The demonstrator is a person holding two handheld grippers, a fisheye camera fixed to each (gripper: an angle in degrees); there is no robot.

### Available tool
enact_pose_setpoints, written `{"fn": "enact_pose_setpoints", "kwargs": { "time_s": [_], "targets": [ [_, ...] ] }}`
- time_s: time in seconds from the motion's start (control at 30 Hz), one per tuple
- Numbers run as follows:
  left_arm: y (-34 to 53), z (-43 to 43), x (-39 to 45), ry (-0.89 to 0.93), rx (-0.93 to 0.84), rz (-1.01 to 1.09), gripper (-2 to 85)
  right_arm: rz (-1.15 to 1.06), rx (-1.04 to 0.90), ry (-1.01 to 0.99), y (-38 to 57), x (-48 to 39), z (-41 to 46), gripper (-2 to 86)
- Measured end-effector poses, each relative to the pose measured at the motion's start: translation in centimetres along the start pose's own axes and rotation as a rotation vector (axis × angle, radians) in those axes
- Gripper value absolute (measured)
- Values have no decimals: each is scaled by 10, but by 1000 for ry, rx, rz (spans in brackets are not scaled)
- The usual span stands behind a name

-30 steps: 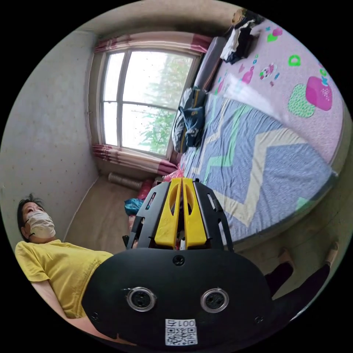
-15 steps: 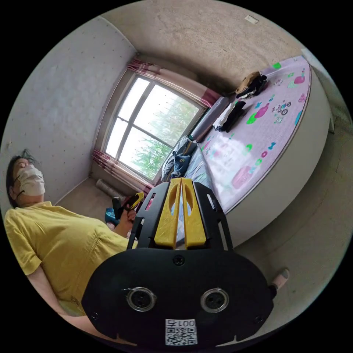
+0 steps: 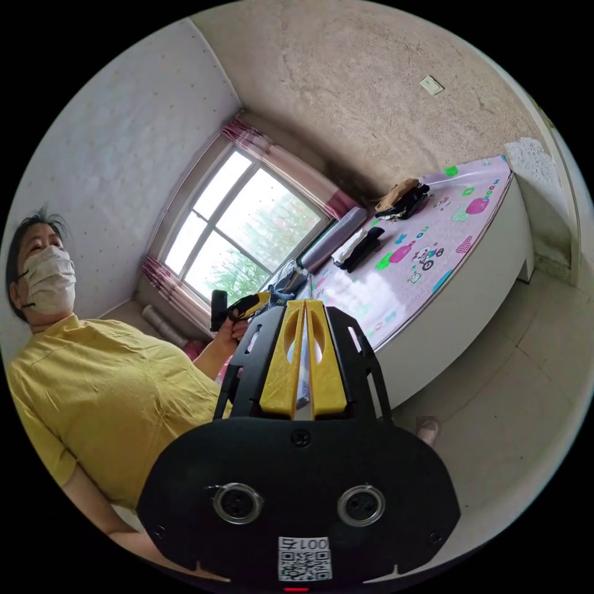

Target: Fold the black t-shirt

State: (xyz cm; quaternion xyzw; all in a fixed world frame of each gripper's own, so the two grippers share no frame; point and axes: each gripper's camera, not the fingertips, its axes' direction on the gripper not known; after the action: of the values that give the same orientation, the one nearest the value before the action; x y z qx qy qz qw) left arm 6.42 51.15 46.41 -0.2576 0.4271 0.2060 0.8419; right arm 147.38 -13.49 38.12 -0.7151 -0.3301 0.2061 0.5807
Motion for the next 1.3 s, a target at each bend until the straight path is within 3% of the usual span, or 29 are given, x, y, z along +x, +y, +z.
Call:
{"fn": "enact_pose_setpoints", "kwargs": {
  "time_s": [0.37,0.7,0.93,1.07,1.2,1.3],
  "targets": [
    [-205,117,-70,59,15,-132,-12,79,53,97,-184,61,-59,5],
    [-396,240,-82,-83,-28,-130,-12,89,3,133,-350,118,-76,5],
    [-500,350,-50,-453,-105,-85,-12,-248,-348,212,-545,155,-52,5],
    [-556,404,-26,-569,-134,-95,-12,-470,-540,189,-661,161,-37,5],
    [-610,441,-3,-630,-96,-118,-12,-540,-579,158,-748,173,-19,5],
    [-640,452,9,-656,-78,-146,-12,-535,-500,135,-813,175,-2,5]
  ]
}}
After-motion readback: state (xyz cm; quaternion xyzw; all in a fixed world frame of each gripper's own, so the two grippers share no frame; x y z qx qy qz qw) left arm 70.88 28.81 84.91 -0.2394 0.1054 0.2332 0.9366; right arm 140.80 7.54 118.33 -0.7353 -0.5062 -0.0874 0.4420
